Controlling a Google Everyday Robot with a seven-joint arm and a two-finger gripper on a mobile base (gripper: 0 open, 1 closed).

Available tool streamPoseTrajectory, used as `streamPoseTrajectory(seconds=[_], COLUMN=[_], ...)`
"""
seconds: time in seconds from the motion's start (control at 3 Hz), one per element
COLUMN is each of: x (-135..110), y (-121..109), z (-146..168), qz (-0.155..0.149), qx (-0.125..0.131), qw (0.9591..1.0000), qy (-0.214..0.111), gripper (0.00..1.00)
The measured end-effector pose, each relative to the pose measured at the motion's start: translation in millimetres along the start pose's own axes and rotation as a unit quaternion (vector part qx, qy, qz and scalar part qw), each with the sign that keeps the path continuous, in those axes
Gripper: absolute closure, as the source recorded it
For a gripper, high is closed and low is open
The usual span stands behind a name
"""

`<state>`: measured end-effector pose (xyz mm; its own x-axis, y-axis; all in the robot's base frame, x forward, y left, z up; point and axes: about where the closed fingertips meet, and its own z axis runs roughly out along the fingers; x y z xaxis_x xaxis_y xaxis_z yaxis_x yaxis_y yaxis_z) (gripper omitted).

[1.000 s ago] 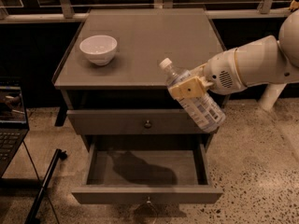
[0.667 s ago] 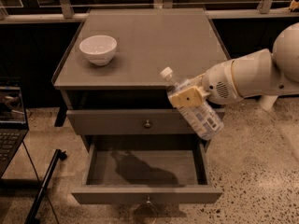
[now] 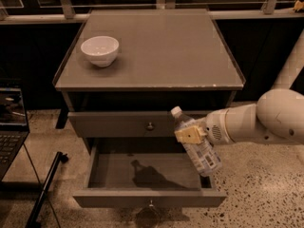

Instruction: Place blue plastic bottle into middle drawer

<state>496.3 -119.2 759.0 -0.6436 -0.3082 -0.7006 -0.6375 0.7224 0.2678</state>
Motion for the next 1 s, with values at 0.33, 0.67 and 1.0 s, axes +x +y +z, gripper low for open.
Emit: streamPoseTrajectory(seconds=[0.33,0.67,1.0], x=[41,75,105], y=[-13,-18,-20], z=[39,74,101], qz=[0.028,0.047,0.064], qx=[-0.011,-0.038,-0.063], qw=[0.9990,0.9952,0.9884], qy=[0.033,0.077,0.122], gripper=[1.00,1.00,1.00])
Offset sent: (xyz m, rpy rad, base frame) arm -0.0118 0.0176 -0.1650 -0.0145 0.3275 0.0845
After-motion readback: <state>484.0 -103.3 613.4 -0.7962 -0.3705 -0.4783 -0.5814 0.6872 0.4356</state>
